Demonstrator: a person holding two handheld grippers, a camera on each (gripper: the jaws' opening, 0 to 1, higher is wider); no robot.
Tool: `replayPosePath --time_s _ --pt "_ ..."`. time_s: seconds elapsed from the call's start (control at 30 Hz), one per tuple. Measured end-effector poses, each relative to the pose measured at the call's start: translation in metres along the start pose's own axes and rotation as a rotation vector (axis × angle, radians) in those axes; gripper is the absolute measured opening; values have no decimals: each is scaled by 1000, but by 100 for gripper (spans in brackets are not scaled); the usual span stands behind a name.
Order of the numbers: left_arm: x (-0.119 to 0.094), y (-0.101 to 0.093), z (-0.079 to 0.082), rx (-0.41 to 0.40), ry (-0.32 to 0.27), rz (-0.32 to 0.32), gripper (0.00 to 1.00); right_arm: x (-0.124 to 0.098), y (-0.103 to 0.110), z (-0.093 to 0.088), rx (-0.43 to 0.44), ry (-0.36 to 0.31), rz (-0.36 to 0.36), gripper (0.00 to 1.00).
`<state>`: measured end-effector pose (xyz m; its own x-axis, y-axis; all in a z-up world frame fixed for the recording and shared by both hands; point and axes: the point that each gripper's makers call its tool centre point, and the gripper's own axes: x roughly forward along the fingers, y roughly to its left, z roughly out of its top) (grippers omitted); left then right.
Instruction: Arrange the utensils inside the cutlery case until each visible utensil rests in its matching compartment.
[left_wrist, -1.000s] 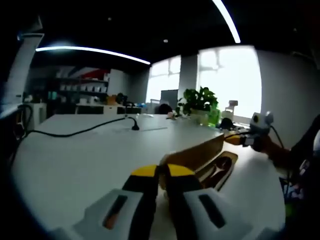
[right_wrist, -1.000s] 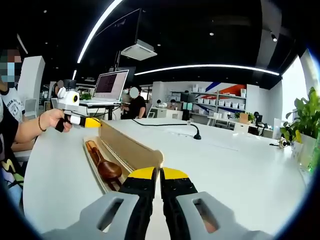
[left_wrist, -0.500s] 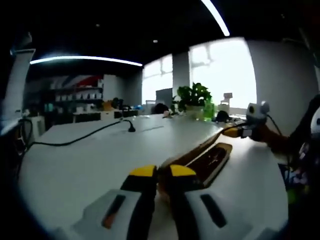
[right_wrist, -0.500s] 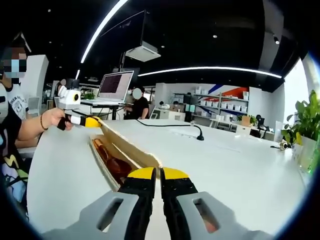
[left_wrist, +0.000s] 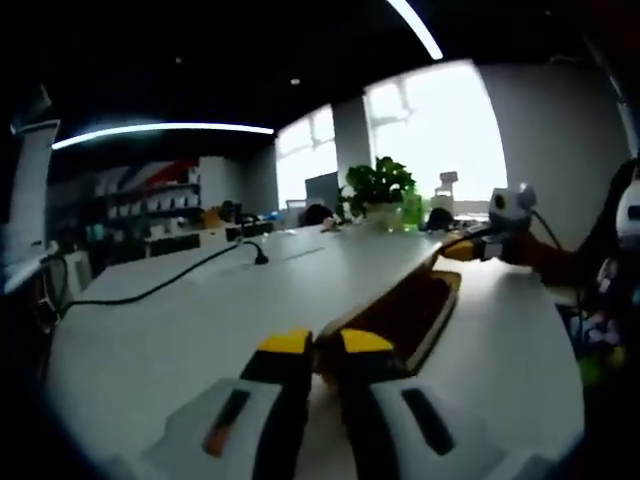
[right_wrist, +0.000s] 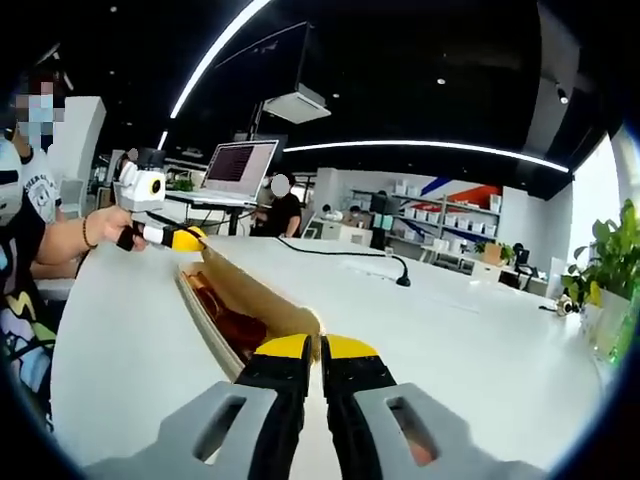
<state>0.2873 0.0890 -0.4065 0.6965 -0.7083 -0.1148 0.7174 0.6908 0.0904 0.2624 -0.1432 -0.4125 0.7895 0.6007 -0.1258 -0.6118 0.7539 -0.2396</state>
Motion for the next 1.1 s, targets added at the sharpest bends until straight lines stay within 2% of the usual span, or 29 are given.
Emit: replayPosePath --time_s 0.23,0.37,0.67,1.1 --pt "3 2 15 61 -22 15 8 -1 -4 5 -48 -15 -30 1" --pt "2 1 16 68 -26 17 8 -2 -4 5 -54 -16 -33 1" --pt "-4 -6 13 78 -14 9 8 -9 -1 10 -68 -28 -36 1" --pt "-11 -17 -4 75 11 -6 11 -22 13 6 -24 -34 -6 2"
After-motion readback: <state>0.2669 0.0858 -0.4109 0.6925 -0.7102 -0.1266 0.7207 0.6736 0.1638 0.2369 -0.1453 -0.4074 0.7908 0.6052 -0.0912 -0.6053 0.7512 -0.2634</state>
